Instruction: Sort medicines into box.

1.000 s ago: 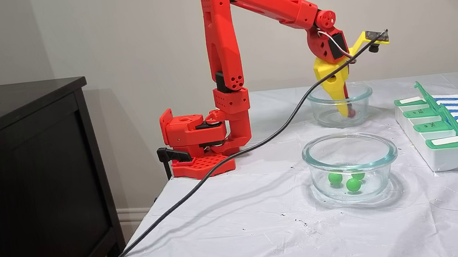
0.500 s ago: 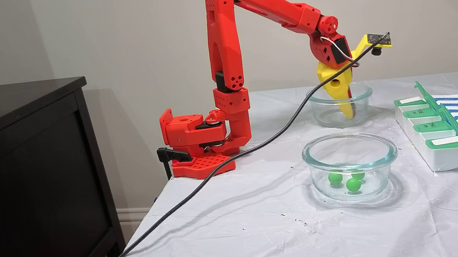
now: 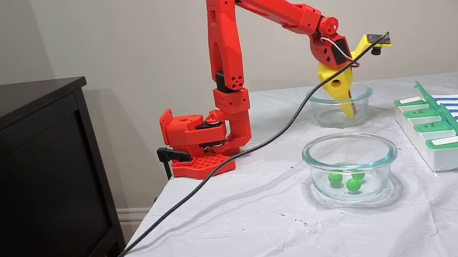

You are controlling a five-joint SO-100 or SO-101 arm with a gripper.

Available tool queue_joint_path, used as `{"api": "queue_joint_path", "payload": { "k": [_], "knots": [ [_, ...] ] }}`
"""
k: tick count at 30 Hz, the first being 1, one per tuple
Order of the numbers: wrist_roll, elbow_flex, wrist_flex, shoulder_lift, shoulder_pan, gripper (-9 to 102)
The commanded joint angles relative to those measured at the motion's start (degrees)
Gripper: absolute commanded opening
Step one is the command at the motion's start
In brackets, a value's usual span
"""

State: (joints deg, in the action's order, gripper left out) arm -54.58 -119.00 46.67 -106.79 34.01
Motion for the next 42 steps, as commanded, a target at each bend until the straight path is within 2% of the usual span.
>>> {"api": "queue_joint_path", "payload": {
  "k": [1,7,10,16,20,23,32,42],
  "knots": [
    [8.2,5.9,8.7,-7.7,0.5,0],
    [20.1,20.6,22.3,-9.5,-7.0,0],
    [25.9,25.6,25.0,-11.0,-12.7,0],
    [30.8,26.3,25.1,-14.8,-23.6,0],
    [28.0,23.6,24.6,-14.4,-27.8,0],
    [27.7,21.6,20.8,-12.8,-31.3,0],
    [28.2,25.4,13.2,-1.3,-36.1,0],
    [25.6,33.4,14.9,4.9,-41.3,0]
  ]
}}
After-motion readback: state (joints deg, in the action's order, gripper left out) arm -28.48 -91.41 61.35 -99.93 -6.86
